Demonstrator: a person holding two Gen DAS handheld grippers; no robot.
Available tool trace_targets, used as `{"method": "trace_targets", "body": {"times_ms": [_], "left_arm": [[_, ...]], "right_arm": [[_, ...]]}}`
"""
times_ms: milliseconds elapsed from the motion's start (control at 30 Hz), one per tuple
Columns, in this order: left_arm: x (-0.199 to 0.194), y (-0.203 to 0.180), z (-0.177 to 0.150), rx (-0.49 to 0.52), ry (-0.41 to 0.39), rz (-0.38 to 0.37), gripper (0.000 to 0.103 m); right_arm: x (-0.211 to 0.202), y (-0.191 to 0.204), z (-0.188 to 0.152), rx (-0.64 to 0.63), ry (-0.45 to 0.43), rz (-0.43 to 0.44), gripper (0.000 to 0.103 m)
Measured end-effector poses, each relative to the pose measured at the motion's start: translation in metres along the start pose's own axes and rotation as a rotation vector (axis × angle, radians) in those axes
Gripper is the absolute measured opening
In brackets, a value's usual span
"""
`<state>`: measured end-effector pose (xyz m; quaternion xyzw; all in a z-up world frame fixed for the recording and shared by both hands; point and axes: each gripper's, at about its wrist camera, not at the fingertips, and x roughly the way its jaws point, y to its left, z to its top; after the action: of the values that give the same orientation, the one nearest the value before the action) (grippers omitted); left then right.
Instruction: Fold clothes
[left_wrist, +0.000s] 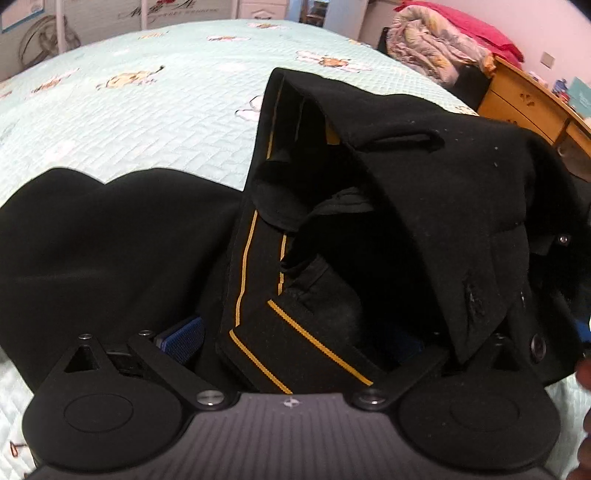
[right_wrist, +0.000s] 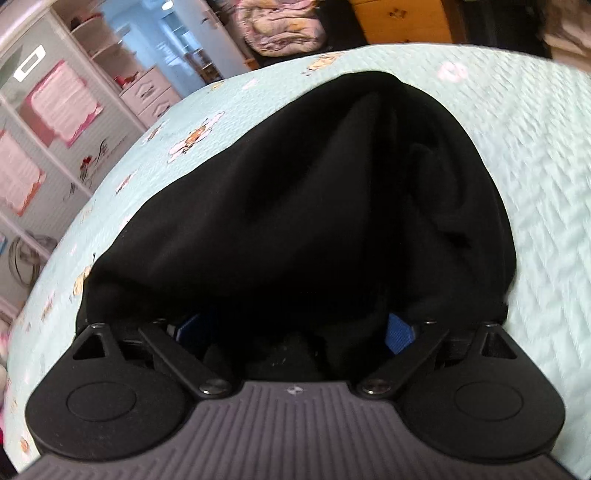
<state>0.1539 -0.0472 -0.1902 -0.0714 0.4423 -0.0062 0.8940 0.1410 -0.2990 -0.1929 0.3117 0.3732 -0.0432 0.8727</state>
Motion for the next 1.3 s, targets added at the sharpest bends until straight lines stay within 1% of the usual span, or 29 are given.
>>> {"method": "trace_targets", "body": {"times_ms": [67,100,133,167,200,233,267,333,367,433,467,500,633,733,833,900,967,1033,1067,1100,1133,1167,1200,1233,1267,1300], "left_arm": [[-0.003,-0.001,0.002,0.007,0.010,-0.001,0.103],[-0.005,-0.002,0.003,0.009,0.018,-0.002,0.102],[-0.007,-0.003,0.005,0.013,0.018,-0.008,0.092],[-0.011,-0.004,0.005,0.017,0.013,-0.018,0.089],[-0.015,-0.005,0.005,0.021,0.007,-0.028,0.083],[-0.019,-0.005,0.005,0.019,-0.003,-0.037,0.074],[-0.024,-0.005,0.004,0.011,-0.015,-0.047,0.070],[-0.035,-0.003,0.002,-0.002,-0.043,-0.068,0.056],[-0.041,-0.002,0.002,-0.007,-0.059,-0.079,0.052],[-0.055,0.002,0.001,-0.011,-0.093,-0.102,0.042],[-0.065,0.005,0.001,-0.005,-0.111,-0.115,0.040],[-0.074,0.008,0.001,0.002,-0.128,-0.128,0.032],[-0.114,0.020,0.001,0.027,-0.198,-0.177,0.029],[-0.150,0.035,-0.007,0.039,-0.249,-0.193,0.027],[-0.175,0.060,-0.026,0.030,-0.267,-0.160,0.025],[-0.190,0.078,-0.040,0.022,-0.275,-0.134,0.022],[-0.205,0.095,-0.053,0.013,-0.283,-0.108,0.022],[-0.220,0.113,-0.067,0.004,-0.290,-0.081,0.027],[-0.219,0.122,-0.074,-0.008,-0.267,-0.067,0.027],[-0.207,0.131,-0.081,-0.023,-0.216,-0.051,0.031],[-0.195,0.140,-0.088,-0.035,-0.161,-0.036,0.038],[-0.185,0.146,-0.094,-0.054,-0.121,-0.019,0.042],[-0.176,0.151,-0.101,-0.079,-0.095,-0.001,0.051],[-0.170,0.155,-0.107,-0.103,-0.079,0.006,0.058],[-0.167,0.157,-0.111,-0.125,-0.078,-0.001,0.060],[-0.166,0.156,-0.112,-0.144,-0.083,-0.018,0.061]], "right_arm": [[0.000,-0.004,-0.004,0.059,0.024,0.011,0.093],[-0.001,-0.005,-0.006,0.074,0.029,0.018,0.090],[-0.002,-0.005,-0.006,0.073,0.028,0.024,0.085],[-0.003,-0.005,-0.007,0.070,0.029,0.024,0.065],[-0.005,-0.006,-0.007,0.069,0.030,0.026,0.051],[-0.008,-0.006,-0.007,0.068,0.030,0.035,0.045],[-0.010,-0.007,-0.007,0.067,0.030,0.044,0.033],[-0.019,-0.010,-0.007,0.078,0.029,0.073,0.027],[-0.024,-0.011,-0.008,0.081,0.028,0.086,0.024],[-0.037,-0.011,-0.012,0.077,0.026,0.109,0.022],[-0.043,-0.011,-0.014,0.075,0.025,0.121,0.021],[-0.049,-0.011,-0.016,0.074,0.024,0.132,0.021],[-0.075,-0.009,-0.024,0.064,0.021,0.181,0.020],[-0.104,0.001,-0.038,0.037,0.027,0.231,0.020],[-0.136,0.020,-0.062,-0.030,0.054,0.280,0.020],[-0.154,0.036,-0.083,-0.074,0.082,0.315,0.020],[-0.169,0.052,-0.106,-0.130,0.109,0.345,0.020],[-0.184,0.066,-0.129,-0.189,0.134,0.373,0.020],[-0.189,0.073,-0.141,-0.225,0.145,0.375,0.024],[-0.188,0.075,-0.151,-0.257,0.160,0.357,0.032],[-0.186,0.074,-0.160,-0.279,0.177,0.328,0.036],[-0.186,0.070,-0.166,-0.287,0.189,0.299,0.039],[-0.190,0.062,-0.168,-0.270,0.190,0.280,0.040],[-0.195,0.053,-0.167,-0.240,0.186,0.271,0.040],[-0.199,0.041,-0.163,-0.198,0.173,0.267,0.045],[-0.201,0.022,-0.155,-0.139,0.145,0.260,0.058]]}}
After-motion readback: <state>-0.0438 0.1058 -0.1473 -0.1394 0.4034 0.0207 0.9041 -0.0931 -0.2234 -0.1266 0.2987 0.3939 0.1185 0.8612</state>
